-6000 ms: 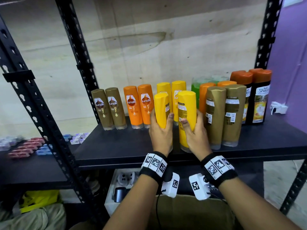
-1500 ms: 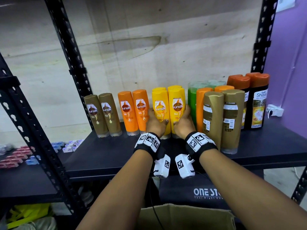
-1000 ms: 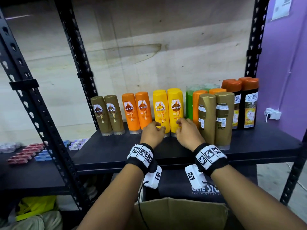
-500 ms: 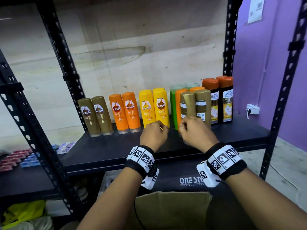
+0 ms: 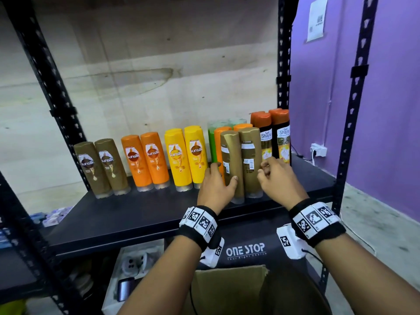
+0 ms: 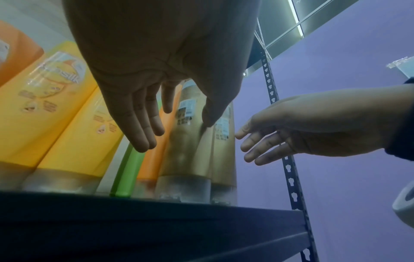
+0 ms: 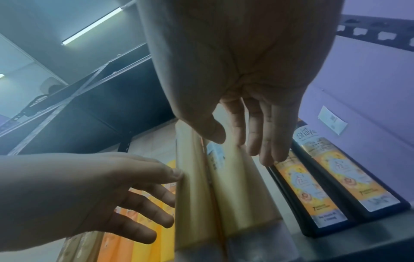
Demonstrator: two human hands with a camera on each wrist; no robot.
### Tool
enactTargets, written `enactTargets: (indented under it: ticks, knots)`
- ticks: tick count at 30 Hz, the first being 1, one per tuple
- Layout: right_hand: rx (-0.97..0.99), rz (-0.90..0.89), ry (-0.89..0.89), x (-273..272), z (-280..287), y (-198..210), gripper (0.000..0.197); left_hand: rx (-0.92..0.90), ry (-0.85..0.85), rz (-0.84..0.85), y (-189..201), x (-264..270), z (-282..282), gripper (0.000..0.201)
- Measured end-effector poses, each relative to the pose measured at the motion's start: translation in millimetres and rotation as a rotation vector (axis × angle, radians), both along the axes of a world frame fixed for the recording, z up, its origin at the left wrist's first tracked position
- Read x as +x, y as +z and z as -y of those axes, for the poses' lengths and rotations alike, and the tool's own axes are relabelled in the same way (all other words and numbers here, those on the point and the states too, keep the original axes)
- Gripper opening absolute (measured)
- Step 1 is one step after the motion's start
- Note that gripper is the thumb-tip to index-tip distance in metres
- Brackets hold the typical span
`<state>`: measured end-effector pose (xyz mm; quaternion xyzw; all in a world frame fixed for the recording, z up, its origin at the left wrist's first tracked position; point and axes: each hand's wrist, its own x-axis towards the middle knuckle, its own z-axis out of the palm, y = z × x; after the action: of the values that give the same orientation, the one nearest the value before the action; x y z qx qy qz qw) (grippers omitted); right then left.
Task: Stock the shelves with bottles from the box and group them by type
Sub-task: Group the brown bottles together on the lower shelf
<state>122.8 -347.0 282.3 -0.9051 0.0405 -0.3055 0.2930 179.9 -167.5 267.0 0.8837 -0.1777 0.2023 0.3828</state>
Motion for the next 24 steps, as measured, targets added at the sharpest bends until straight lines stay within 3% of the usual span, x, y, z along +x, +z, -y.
enactTargets:
  ticks: [5, 9, 14, 24]
  knots:
    - [0.080, -0.037, 0.055, 11, 6, -12, 0.049, -0.063, 0.000, -0.012, -11, 2, 10, 0.073]
    - [0.169, -0.019, 0.131, 18, 5, -20, 0.058, -0.128, -0.019, -0.008, -19, 2, 15, 0.080]
    - [0.250, 0.021, 0.120, 28, 1, -27, 0.062, -0.205, -0.031, 0.005, -25, 0, 22, 0.081]
    - [0.323, 0.066, 0.107, 34, -5, -38, 0.051, -0.326, -0.050, -0.017, -29, -1, 23, 0.081]
